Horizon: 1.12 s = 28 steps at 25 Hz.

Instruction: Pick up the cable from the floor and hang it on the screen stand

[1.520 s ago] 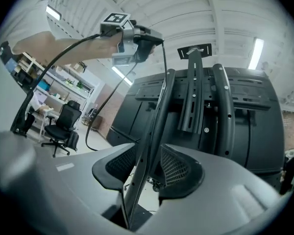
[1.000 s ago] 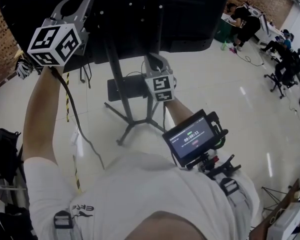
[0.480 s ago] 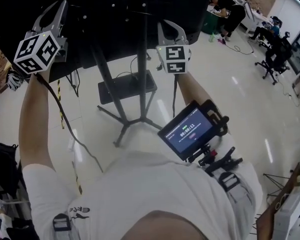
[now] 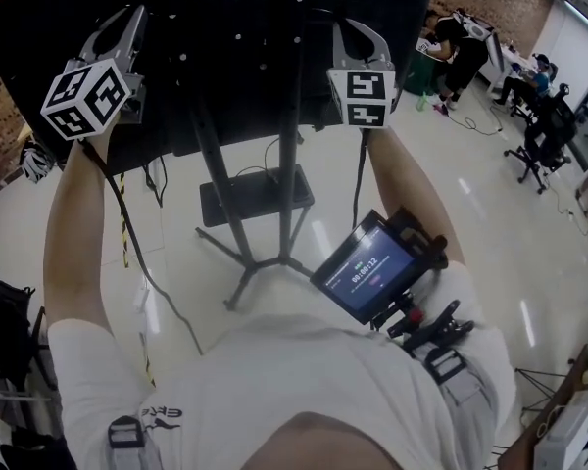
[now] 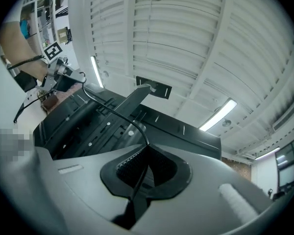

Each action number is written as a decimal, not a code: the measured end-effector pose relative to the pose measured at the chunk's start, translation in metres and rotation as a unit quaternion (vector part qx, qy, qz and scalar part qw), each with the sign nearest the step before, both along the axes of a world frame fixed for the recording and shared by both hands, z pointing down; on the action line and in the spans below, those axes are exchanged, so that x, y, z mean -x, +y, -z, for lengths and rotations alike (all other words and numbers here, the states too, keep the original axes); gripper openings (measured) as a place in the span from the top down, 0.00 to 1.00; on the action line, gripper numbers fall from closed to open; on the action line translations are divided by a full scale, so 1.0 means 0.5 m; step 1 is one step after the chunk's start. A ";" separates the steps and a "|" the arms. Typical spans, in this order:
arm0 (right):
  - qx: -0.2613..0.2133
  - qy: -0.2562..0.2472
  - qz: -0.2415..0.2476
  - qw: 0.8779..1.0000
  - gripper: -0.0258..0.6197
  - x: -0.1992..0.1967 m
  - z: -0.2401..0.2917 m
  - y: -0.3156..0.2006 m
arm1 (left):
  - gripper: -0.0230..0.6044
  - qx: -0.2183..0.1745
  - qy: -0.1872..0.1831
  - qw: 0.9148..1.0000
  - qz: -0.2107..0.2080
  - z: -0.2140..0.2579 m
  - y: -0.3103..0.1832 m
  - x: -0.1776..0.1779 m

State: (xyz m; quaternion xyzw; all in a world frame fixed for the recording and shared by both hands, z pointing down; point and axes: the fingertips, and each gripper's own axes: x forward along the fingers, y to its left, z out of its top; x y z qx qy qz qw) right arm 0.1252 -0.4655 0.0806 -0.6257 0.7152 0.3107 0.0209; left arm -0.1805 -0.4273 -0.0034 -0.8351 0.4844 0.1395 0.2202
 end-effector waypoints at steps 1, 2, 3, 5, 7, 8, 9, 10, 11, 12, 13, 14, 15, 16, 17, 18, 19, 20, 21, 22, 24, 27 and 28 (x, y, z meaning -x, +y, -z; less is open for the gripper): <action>-0.005 0.002 0.000 1.000 0.92 0.000 0.016 -0.011 | 0.93 0.000 0.001 1.000 0.002 0.005 -0.010 0.002; -0.010 0.004 -0.001 1.000 0.92 0.001 0.032 -0.021 | 0.93 0.000 0.003 1.000 0.004 0.010 -0.019 0.006; -0.014 0.006 -0.002 1.000 0.92 0.003 0.046 -0.031 | 0.93 0.000 0.005 1.000 0.005 0.016 -0.028 0.010; -0.020 0.010 -0.005 1.000 0.92 0.009 0.074 -0.060 | 0.93 0.001 0.009 1.000 0.009 0.029 -0.057 0.019; -0.022 0.012 -0.008 1.000 0.92 0.014 0.100 -0.097 | 0.93 0.000 0.012 1.000 0.013 0.043 -0.093 0.026; -0.024 0.012 -0.009 1.000 0.92 0.015 0.110 -0.112 | 0.93 -0.001 0.013 1.000 0.016 0.049 -0.106 0.028; -0.026 0.013 -0.010 1.000 0.92 0.016 0.119 -0.120 | 0.92 -0.003 0.013 1.000 0.019 0.054 -0.114 0.029; -0.028 0.015 -0.012 0.999 0.92 0.017 0.125 -0.125 | 0.92 -0.006 0.014 1.000 0.021 0.058 -0.118 0.030; -0.030 0.019 -0.015 0.999 0.92 0.018 0.131 -0.128 | 0.92 -0.008 0.015 1.000 0.024 0.064 -0.121 0.031; -0.030 0.024 -0.019 0.999 0.92 0.020 0.137 -0.131 | 0.92 -0.009 0.017 0.999 0.026 0.069 -0.124 0.034; -0.028 0.029 -0.022 0.999 0.92 0.021 0.143 -0.135 | 0.92 -0.010 0.018 0.999 0.028 0.075 -0.129 0.035; -0.025 0.034 -0.026 0.999 0.92 0.021 0.146 -0.141 | 0.92 -0.009 0.019 0.999 0.030 0.079 -0.134 0.037; -0.022 0.040 -0.030 0.998 0.92 0.021 0.148 -0.148 | 0.92 -0.009 0.018 0.999 0.032 0.081 -0.140 0.038; -0.018 0.046 -0.035 0.998 0.92 0.020 0.149 -0.154 | 0.91 -0.008 0.018 0.999 0.034 0.081 -0.145 0.039; -0.014 0.054 -0.041 0.998 0.92 0.021 0.148 -0.158 | 0.91 -0.007 0.018 0.999 0.036 0.080 -0.149 0.041; -0.010 0.063 -0.047 0.997 0.92 0.021 0.147 -0.162 | 0.91 -0.005 0.017 0.999 0.037 0.078 -0.154 0.042; -0.006 0.073 -0.054 0.996 0.92 0.022 0.146 -0.165 | 0.91 -0.003 0.017 0.999 0.039 0.077 -0.158 0.043; -0.003 0.083 -0.061 0.995 0.92 0.023 0.147 -0.169 | 0.91 -0.001 0.016 0.999 0.040 0.077 -0.163 0.044; 0.001 0.093 -0.069 0.993 0.92 0.024 0.147 -0.172 | 0.91 0.001 0.016 0.999 0.042 0.077 -0.168 0.045; 0.005 0.105 -0.077 0.992 0.92 0.026 0.146 -0.176 | 0.91 0.003 0.015 0.999 0.044 0.076 -0.172 0.047; 0.015 0.132 -0.097 0.986 0.92 0.029 0.139 -0.183 | 0.91 0.009 0.012 0.999 0.048 0.070 -0.179 0.050; 0.027 0.169 -0.125 0.977 0.92 0.030 0.131 -0.190 | 0.91 0.018 0.007 0.998 0.052 0.059 -0.189 0.052; 0.031 0.180 -0.134 0.974 0.92 0.029 0.129 -0.193 | 0.91 0.019 0.004 0.998 0.053 0.057 -0.191 0.051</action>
